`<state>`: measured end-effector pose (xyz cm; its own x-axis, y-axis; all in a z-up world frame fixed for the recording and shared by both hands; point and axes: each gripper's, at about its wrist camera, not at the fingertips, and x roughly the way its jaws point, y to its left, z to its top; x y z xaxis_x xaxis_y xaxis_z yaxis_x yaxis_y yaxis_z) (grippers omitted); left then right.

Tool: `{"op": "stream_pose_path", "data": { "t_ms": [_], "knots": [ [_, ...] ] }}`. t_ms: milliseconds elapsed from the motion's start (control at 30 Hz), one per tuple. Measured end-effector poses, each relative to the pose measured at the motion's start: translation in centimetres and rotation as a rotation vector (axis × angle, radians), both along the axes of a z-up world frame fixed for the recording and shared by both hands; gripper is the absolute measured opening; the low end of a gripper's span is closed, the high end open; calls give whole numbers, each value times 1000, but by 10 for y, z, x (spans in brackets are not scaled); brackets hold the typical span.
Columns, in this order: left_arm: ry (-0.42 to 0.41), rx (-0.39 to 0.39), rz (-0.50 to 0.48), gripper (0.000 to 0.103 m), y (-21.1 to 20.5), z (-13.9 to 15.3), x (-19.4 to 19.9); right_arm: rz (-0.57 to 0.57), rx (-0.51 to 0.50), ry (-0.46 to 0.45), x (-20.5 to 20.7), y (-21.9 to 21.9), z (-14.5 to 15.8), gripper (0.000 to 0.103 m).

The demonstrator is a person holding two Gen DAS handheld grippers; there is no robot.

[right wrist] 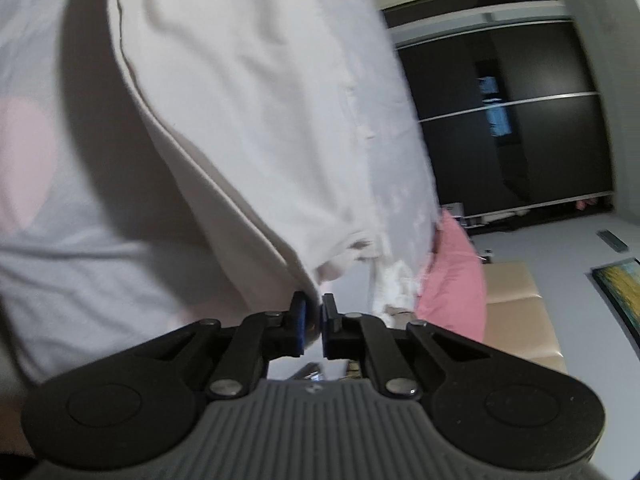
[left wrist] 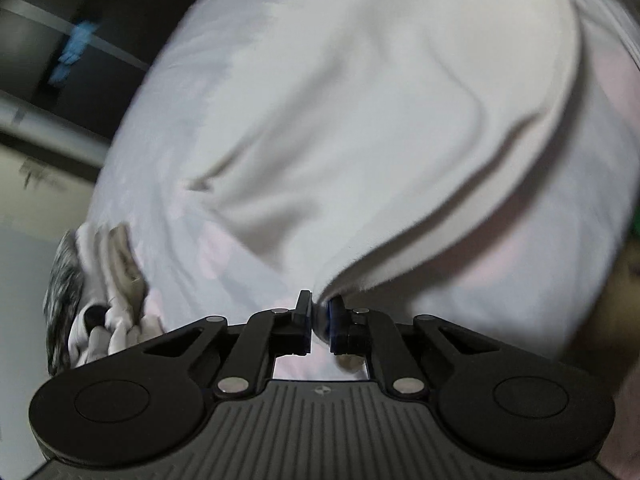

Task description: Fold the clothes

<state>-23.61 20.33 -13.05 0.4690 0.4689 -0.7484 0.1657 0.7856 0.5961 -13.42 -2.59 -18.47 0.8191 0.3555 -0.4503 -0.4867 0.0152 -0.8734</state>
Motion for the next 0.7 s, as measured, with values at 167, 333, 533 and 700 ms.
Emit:
{"op": "stream_pose_path", "data": {
  "t_ms": [167, 333, 533, 700],
  "knots": [
    [-239, -111, 125, 5, 22, 50, 7, -56, 198, -28, 10, 4, 38, 7],
    [-442, -164, 175, 5, 30, 96, 8, -79, 344, -54, 17, 6, 77, 7],
    [-566, -180, 173, 5, 36, 133, 13, -80, 466, -90, 19, 6, 127, 7],
    [-648, -173, 155, 5, 48, 162, 18, -87, 546, -135, 19, 3, 168, 7]
  ]
}}
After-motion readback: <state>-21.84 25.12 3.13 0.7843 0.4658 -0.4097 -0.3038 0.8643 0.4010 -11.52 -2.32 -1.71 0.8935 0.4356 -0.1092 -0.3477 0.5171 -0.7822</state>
